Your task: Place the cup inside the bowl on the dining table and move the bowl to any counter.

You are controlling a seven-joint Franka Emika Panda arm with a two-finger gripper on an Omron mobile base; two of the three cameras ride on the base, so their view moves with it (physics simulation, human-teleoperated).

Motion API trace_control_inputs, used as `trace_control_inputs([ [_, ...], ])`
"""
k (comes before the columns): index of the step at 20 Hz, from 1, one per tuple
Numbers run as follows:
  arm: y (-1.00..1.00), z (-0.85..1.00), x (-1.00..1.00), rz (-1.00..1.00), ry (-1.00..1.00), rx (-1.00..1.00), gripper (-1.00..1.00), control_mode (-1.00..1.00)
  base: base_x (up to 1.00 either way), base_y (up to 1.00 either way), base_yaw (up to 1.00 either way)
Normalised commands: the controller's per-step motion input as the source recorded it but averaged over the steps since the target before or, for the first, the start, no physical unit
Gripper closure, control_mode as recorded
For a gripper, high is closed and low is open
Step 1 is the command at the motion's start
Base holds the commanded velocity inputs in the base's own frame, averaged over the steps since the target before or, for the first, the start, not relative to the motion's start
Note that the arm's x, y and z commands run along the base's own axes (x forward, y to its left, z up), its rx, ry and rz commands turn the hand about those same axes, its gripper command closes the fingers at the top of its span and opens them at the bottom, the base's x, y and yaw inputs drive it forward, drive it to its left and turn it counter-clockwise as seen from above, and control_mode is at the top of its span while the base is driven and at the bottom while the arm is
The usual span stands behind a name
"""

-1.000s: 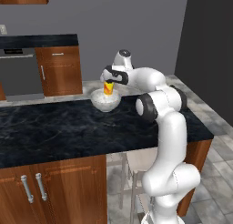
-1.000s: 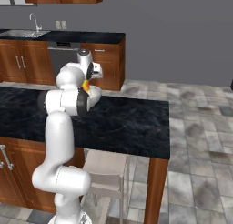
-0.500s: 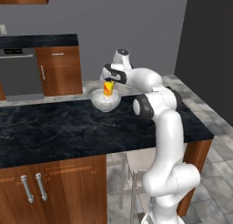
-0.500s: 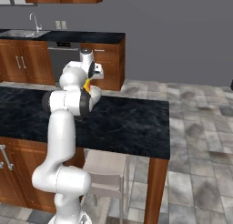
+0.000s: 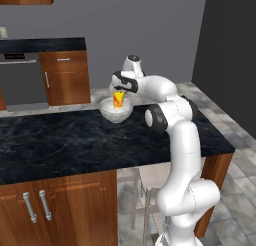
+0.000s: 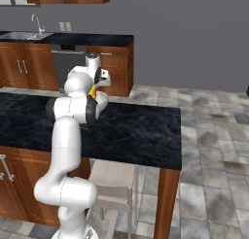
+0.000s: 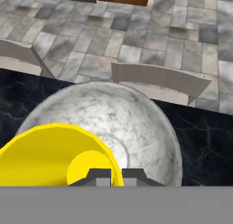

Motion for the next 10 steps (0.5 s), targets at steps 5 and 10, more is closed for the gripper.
trace_control_inputs([
  [5,0.08,-0.16,0.00,0.00,0.03,0.00,1.00,-1.00,0.00,0.00,0.00],
  [10,0.08,-0.19,0.00,0.00,0.03,0.00,1.00,-1.00,0.00,0.00,0.00],
])
